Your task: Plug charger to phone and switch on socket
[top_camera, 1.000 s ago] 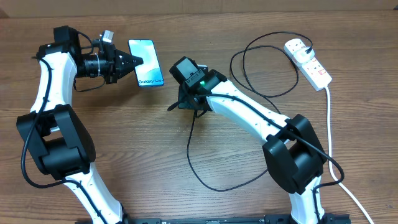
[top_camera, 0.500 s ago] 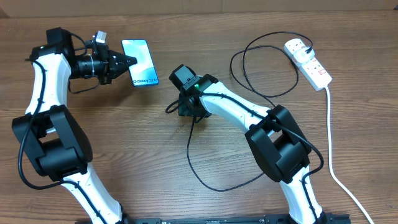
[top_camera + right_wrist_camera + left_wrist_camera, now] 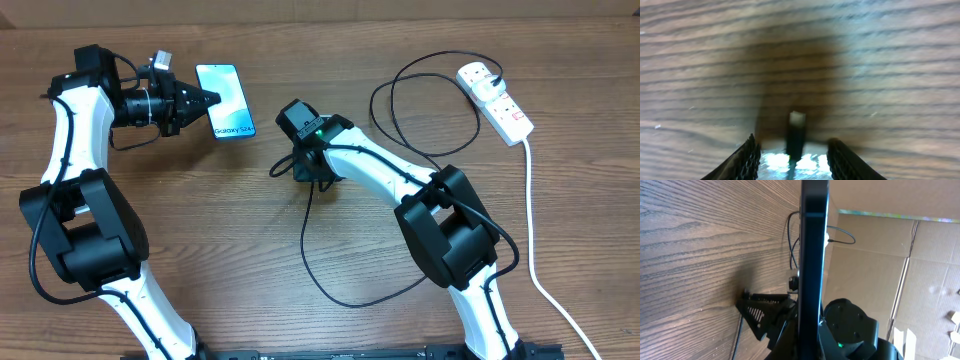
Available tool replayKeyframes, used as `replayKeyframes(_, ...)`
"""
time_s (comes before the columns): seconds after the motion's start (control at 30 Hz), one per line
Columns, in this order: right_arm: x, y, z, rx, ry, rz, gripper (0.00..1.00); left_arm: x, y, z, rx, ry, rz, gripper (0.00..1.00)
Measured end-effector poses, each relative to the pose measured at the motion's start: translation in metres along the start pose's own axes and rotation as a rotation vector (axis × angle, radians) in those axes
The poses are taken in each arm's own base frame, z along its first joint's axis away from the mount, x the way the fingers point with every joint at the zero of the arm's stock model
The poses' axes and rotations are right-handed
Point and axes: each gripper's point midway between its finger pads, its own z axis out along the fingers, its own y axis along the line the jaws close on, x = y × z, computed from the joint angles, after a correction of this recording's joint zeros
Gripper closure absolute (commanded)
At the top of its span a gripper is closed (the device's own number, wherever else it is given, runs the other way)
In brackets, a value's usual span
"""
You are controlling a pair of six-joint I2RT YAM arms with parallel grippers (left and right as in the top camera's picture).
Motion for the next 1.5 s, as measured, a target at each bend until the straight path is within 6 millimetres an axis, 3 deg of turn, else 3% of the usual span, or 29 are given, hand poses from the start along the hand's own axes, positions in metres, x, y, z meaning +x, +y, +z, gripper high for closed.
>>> replayKeyframes(0.43,0.012,-0.022,-0.002,0.089,0.055,0.009,0.64,0.001,0.000,0.000,0.000,0.001,-0.004,0.96)
replayKeyframes(1.5,0.008,-0.013,-0.001,0.007,0.079,0.102,0.87,0.003,0.001,0.000,-0.001,0.008,-0.018,0.96)
